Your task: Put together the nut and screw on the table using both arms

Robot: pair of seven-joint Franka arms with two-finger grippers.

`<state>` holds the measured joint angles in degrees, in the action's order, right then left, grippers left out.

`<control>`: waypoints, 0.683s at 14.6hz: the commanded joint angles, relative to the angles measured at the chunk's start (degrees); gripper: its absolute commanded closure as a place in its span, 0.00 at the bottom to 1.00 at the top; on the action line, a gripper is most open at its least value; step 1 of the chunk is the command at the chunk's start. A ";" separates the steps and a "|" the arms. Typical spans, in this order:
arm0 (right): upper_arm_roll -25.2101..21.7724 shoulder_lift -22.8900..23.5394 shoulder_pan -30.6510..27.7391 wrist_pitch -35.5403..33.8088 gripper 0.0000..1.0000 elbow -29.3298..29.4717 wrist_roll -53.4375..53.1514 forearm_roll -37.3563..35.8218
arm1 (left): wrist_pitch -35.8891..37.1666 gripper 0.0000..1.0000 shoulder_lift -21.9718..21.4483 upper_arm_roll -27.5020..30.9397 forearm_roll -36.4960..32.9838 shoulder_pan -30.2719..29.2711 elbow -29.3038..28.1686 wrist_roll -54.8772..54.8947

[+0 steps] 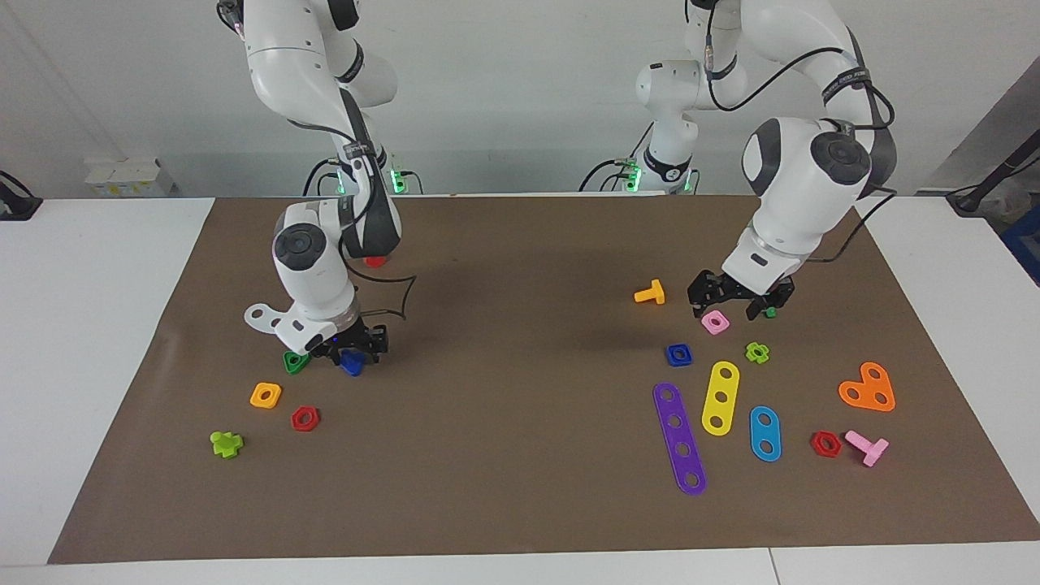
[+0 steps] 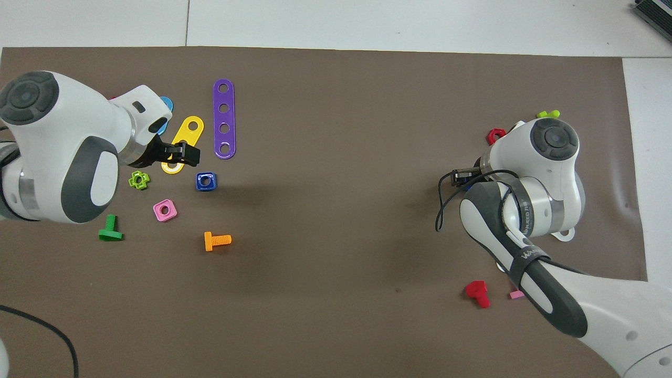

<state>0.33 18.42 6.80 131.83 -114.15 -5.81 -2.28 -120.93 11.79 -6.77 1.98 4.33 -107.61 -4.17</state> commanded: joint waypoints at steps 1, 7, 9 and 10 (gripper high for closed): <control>0.46 -1.55 -0.91 1.59 0.75 -1.61 -0.78 -0.71 | -4.65 0.01 1.56 0.53 0.30 1.21 -3.56 -1.80; 0.46 -1.72 -0.21 1.50 1.00 0.93 -2.44 -0.62 | -10.63 0.08 4.90 0.70 0.13 4.20 -6.55 -8.40; 0.64 -1.37 2.41 1.23 1.00 2.43 -6.12 -0.10 | -10.81 0.10 5.08 0.70 -2.05 4.11 -6.73 -8.40; 0.64 -1.28 4.08 1.50 1.00 2.96 -9.19 -0.09 | -10.90 0.10 5.52 0.70 -3.37 3.94 -7.00 -8.31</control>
<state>0.50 17.51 8.21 132.69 -111.92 -9.71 -2.27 -130.25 17.56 -6.82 0.97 7.93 -113.20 -11.76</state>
